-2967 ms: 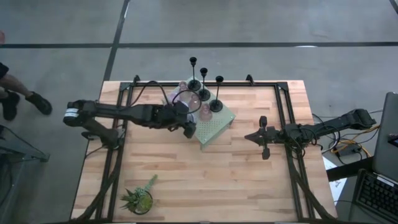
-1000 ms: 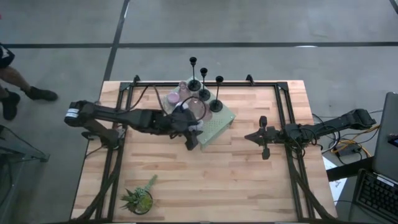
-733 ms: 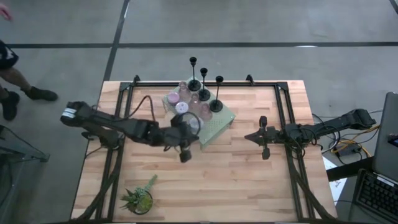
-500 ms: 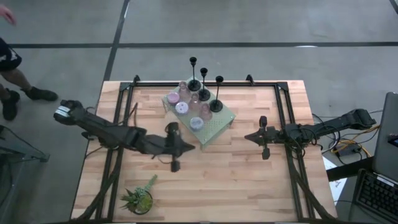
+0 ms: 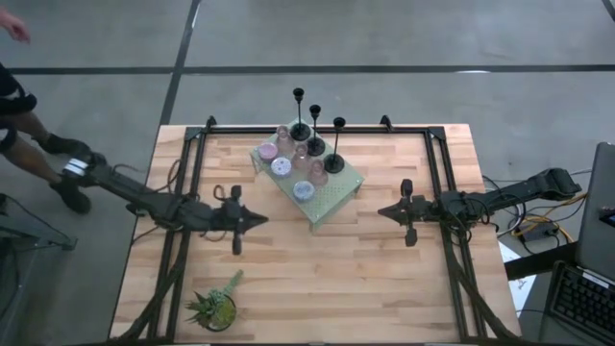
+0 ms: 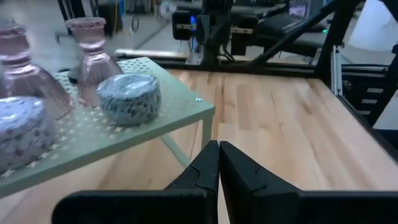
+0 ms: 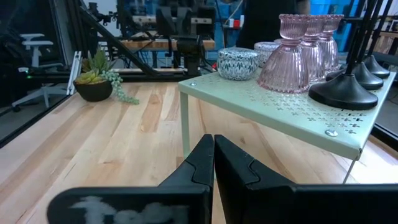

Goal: Pick & Place candle stick holders
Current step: Return to Home Position

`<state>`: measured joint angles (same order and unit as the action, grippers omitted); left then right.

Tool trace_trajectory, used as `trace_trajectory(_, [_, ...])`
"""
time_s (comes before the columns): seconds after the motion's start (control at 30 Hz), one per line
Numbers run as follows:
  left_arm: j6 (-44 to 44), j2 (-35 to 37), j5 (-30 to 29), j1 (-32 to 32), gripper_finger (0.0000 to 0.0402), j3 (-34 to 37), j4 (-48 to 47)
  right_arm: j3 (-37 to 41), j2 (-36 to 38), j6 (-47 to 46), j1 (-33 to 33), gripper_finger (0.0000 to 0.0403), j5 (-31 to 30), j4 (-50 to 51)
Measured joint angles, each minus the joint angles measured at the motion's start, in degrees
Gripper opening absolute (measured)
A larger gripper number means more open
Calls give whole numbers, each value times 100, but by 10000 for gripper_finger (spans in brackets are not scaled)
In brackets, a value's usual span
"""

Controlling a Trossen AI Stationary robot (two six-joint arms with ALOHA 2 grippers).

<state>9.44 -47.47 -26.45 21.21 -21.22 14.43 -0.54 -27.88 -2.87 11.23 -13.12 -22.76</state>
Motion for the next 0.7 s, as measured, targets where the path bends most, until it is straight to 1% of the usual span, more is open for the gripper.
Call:
trace_trajectory(0.13, [-565,509,12,0,15,807,911,0,0,-1,0,8,0,0])
trace_trajectory(0.2, [-876,802,15,0,15,1077,1113,0,0,1,-1,8,0,0])
trace_trajectory(0.47, [-1065,1827,19,0,14,1817,1146,0,0,-2,-1,8,-1,0])
trace_trajectory(0.6, [-1085,2364,68,0,14,1929,1132,0,0,-3,1,8,0,0])
trace_trajectory(0.7, [-1139,2740,205,0,14,1966,877,0,0,0,1,8,-1,0])
